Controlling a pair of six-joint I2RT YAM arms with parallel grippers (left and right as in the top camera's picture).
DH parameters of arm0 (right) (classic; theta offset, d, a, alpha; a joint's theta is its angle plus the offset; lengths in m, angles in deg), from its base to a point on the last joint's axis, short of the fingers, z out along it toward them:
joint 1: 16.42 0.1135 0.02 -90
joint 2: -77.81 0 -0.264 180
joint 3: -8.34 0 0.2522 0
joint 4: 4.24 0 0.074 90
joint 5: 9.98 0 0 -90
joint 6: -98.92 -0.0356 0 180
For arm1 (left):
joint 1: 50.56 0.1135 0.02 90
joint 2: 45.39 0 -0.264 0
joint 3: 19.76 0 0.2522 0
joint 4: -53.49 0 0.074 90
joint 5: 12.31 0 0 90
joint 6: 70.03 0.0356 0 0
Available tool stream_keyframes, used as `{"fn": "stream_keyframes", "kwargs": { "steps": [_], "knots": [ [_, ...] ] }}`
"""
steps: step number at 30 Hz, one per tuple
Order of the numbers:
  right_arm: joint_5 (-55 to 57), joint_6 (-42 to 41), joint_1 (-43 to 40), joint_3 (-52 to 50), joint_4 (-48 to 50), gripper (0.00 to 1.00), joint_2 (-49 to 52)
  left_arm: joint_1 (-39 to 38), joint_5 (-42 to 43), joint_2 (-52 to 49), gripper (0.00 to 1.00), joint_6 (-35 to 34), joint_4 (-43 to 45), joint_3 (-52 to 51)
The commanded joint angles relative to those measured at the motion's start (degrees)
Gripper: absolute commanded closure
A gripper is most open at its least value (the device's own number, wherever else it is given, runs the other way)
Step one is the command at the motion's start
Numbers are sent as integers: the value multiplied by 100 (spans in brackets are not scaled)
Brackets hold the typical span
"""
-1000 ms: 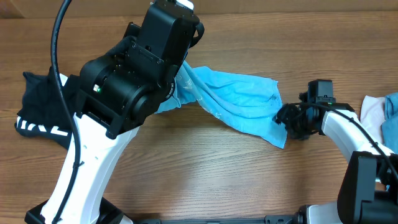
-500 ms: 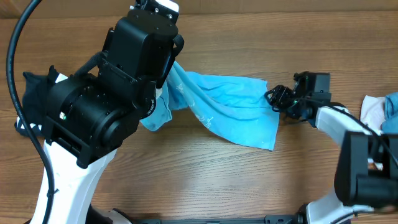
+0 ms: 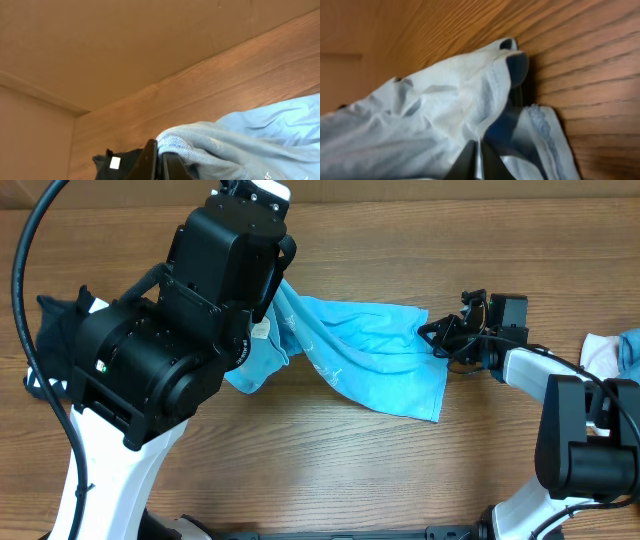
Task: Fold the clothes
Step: 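Lift the T-shirt with both grippers and stretch it apart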
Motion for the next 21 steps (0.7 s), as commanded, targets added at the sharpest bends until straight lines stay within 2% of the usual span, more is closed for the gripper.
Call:
{"fn": "stream_keyframes", "kwargs": {
  "steps": [1,3,5,6,8,10,14,18,19,21],
  "knots": [
    [-225,46,-46,177,-63,96,-90,26,11,85,96,-74,63,31],
    [-236,173,-79,319,-422,96,-433,24,-79,127,96,-74,66,31],
    [236,179,-79,444,-1180,94,-737,26,-76,210,96,-76,76,31],
    [570,179,-79,476,-1574,86,-826,26,-74,240,96,-74,74,31],
    [1123,179,-79,476,-2406,47,-857,26,-74,317,96,-74,79,31],
    [1683,173,-76,472,-2798,39,-802,26,-74,337,95,-74,85,31],
    [2055,-151,-76,472,-2754,41,-518,26,-74,334,95,-74,85,31],
    [1845,-168,-66,472,-2321,50,-122,26,-74,334,94,-72,85,31],
    [1784,-164,-59,472,-2262,57,-122,26,-74,334,94,-74,87,31],
    [1735,-140,-55,472,-2393,58,-122,26,-74,334,94,-72,85,31]
  ]
}}
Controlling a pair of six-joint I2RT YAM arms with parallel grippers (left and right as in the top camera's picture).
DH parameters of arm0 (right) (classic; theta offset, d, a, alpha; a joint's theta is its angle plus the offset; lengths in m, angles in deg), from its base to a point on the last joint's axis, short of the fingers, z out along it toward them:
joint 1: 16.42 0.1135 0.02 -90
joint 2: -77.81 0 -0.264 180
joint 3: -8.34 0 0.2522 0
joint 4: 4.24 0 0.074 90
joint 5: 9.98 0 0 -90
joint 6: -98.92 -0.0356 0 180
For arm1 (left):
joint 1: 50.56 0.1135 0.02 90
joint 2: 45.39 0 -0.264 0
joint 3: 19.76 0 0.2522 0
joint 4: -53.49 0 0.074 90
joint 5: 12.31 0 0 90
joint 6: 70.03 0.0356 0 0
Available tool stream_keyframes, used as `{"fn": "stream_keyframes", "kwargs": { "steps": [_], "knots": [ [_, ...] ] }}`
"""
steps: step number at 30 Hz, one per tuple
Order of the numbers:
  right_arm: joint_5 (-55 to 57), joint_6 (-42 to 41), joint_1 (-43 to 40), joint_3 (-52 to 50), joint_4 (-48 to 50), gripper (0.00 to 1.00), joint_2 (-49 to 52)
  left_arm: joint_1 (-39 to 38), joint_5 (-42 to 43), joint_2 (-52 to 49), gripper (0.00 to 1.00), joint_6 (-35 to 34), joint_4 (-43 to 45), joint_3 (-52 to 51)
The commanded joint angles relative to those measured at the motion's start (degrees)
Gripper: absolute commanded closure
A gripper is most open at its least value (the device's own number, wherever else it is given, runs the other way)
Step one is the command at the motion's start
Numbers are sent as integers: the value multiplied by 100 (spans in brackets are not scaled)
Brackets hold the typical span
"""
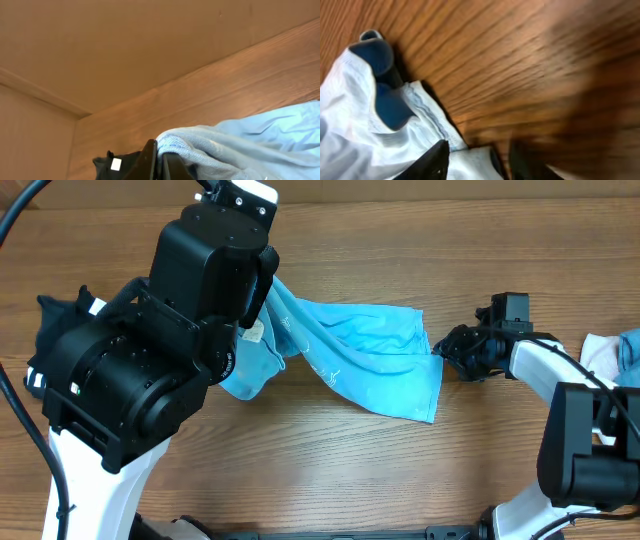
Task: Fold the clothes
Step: 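Lift the T-shirt with both grippers and stretch it apart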
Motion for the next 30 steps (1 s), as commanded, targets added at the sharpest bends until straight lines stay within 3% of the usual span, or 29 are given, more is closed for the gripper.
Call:
{"fn": "stream_keyframes", "kwargs": {
  "steps": [1,6,9,10,15,21,23,25,26,28,30],
  "knots": [
    [-35,15,-7,26,-245,58,98,26,-83,109,94,-72,61,33],
    [-15,173,-4,26,-472,62,98,26,-81,109,94,-72,63,33],
    [-269,317,-4,26,-337,84,98,26,-81,109,92,-72,63,33],
    [-278,317,-4,26,-358,96,98,26,-83,109,92,-72,63,33],
    [-619,855,-76,208,-640,96,-393,26,-166,111,89,-11,72,33],
    [278,1027,-223,1250,-1506,96,-3185,26,-378,157,85,-13,85,33],
    [291,1025,-223,1255,-1639,96,-3501,26,-173,151,72,-13,61,28],
    [321,1032,-229,1255,-1912,96,-3510,26,42,118,48,-35,-103,24],
    [352,1054,-240,1257,-1904,96,-3510,26,160,90,41,-101,-258,22],
    [330,1154,-282,1362,-1878,96,-3512,37,566,-20,30,-236,-625,-15],
    [330,1353,-282,1665,-1891,96,-3512,39,1078,-214,27,-455,-1036,-146]
  ]
}}
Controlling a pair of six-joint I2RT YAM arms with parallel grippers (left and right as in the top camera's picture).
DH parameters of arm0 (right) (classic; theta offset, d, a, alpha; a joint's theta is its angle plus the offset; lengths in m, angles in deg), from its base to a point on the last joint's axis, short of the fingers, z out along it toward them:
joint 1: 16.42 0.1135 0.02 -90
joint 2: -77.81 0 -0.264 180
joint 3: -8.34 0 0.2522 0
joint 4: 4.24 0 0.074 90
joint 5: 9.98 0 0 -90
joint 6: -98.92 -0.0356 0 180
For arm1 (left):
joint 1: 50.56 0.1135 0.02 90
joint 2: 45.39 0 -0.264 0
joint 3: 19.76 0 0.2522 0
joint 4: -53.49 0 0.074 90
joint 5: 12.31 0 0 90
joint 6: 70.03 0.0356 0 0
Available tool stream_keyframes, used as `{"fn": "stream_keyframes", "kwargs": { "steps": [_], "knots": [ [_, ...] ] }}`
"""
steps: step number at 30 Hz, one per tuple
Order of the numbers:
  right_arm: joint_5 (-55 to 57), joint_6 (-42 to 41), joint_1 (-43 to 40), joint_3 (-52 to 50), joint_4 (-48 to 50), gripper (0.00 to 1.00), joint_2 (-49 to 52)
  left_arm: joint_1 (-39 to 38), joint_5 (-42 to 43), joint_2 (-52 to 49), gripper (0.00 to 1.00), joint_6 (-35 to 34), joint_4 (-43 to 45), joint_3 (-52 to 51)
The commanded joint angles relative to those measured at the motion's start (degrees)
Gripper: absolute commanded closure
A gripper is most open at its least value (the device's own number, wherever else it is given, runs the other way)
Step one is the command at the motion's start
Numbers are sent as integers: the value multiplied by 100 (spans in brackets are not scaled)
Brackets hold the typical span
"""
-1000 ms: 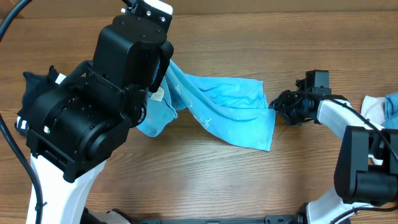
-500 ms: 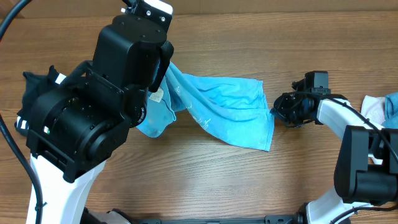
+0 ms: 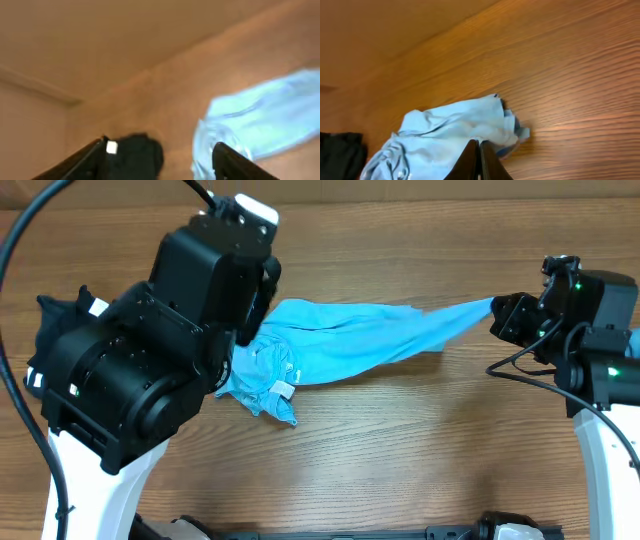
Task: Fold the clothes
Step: 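Lift the T-shirt with both grippers and stretch it apart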
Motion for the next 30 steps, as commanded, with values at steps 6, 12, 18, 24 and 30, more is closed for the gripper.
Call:
{"fn": "stream_keyframes", "kwargs": {
  "steps": [6,12,18,24,30],
  "knots": [
    [835,251,-55,1384,-142,96,-94,70,1145,-1071,23,-1080,-649,-1005],
    [1250,251,-55,1572,-391,96,-87,785,2675,-1744,27,-850,284,-2496],
    [1248,249,-55,1572,-415,96,-87,717,3517,-2573,27,-46,1539,-3364],
    [1248,229,-55,1572,-455,96,-87,590,3040,-3348,70,129,1731,-3368],
    [1257,232,-55,1572,-450,96,-87,824,1132,-3053,96,-1128,1001,-2942]
  ]
}}
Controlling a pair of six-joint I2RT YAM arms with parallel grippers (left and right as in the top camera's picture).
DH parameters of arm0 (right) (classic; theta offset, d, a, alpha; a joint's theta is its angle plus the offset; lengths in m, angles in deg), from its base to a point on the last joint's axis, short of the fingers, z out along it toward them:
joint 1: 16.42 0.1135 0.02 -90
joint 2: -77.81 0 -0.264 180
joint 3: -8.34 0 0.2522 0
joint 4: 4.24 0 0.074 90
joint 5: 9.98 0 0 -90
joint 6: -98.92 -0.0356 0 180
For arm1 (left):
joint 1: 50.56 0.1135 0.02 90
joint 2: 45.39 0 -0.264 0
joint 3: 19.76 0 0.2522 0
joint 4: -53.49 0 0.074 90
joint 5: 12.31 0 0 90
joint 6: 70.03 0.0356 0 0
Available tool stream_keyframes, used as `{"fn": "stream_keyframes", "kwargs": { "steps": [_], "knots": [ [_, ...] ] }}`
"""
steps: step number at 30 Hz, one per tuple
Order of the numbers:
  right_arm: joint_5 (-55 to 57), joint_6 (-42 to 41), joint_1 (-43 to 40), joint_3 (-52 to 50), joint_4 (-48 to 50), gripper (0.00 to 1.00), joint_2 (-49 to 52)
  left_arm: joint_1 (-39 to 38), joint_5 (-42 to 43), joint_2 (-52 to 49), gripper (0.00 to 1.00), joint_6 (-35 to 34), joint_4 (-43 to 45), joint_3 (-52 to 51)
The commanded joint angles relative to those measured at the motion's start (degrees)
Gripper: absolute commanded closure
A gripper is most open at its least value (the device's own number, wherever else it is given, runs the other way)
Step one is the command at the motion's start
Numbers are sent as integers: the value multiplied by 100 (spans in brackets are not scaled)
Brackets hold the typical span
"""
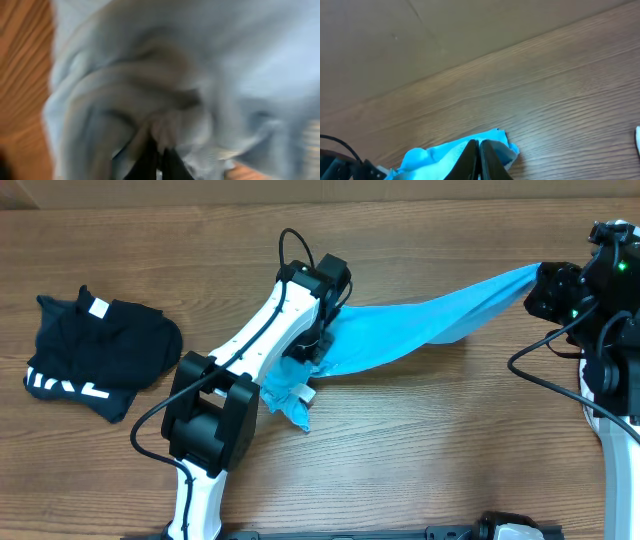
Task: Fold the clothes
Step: 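Lift the T-shirt with both grippers and stretch it apart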
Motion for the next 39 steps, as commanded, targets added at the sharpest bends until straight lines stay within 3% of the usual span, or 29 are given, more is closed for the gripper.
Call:
{"fn": "stream_keyframes", "kwargs": {
  "steps": [1,6,9,13,17,21,31,39],
  "knots": [
    [168,2,-33,181,31,96,-74,326,-1220,496,96,-887,-669,651],
    [354,-98,-33,181,-90,96,-74,1224,-992,2028,96,-671,-1473,2736],
    [352,-282,-33,181,-116,96,-74,1506,-879,2682,96,-337,-1641,3311],
    [354,-304,-33,181,-151,96,-76,1530,-1558,3407,96,-435,-1493,3377],
    [352,-302,-33,334,-76,96,-103,1530,-1578,3853,96,-334,-1014,3377],
    [354,-299,-33,1119,-269,96,-103,1528,-1515,4232,96,-149,-599,3379],
    [490,-299,-33,2503,-525,96,-107,1528,-1519,4557,96,-81,-302,4205],
    [745,-302,-33,2623,-946,96,-107,1528,-1510,4557,96,-68,-597,4207]
  ]
}}
